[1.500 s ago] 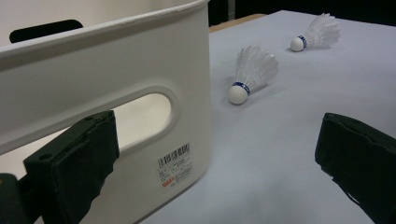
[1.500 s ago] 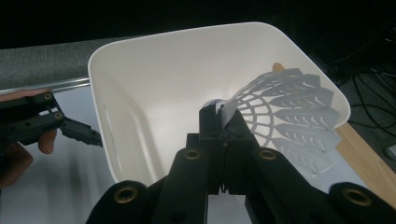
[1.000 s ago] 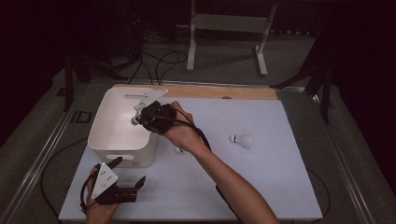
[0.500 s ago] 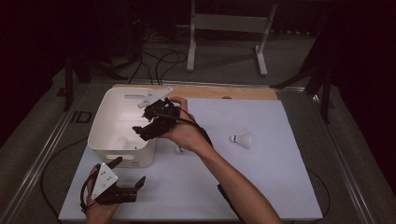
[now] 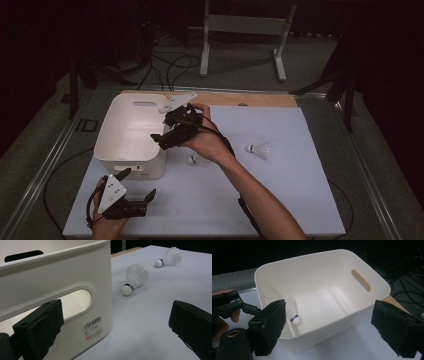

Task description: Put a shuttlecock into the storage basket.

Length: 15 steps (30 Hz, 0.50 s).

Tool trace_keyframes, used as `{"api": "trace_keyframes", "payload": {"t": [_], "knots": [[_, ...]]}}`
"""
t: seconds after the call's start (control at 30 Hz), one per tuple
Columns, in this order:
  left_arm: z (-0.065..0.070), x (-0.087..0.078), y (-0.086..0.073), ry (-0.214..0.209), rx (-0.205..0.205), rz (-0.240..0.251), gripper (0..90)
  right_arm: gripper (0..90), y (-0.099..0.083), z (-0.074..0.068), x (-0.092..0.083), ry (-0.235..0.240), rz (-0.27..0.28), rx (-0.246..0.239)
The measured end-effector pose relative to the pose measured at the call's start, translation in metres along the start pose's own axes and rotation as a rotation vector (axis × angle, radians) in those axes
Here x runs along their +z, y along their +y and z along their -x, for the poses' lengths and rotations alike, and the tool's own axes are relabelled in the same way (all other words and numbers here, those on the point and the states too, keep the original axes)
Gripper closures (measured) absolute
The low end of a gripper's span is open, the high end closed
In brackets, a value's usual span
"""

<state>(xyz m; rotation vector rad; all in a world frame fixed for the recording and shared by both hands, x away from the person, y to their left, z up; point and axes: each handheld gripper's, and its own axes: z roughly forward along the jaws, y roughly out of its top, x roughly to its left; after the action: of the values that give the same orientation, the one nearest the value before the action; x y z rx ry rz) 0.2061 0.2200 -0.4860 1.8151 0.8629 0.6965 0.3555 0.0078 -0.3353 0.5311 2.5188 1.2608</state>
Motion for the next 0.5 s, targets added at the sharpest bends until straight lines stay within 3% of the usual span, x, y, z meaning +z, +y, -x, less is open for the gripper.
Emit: {"api": "trace_keyframes", "payload": {"t": [0.5], "knots": [[0.0004,0.0005,0.0000,0.000,0.005,-0.003,0.4,11.3,-0.0074,0.0052,-0.0066,-0.022,0.029,0.023]]}}
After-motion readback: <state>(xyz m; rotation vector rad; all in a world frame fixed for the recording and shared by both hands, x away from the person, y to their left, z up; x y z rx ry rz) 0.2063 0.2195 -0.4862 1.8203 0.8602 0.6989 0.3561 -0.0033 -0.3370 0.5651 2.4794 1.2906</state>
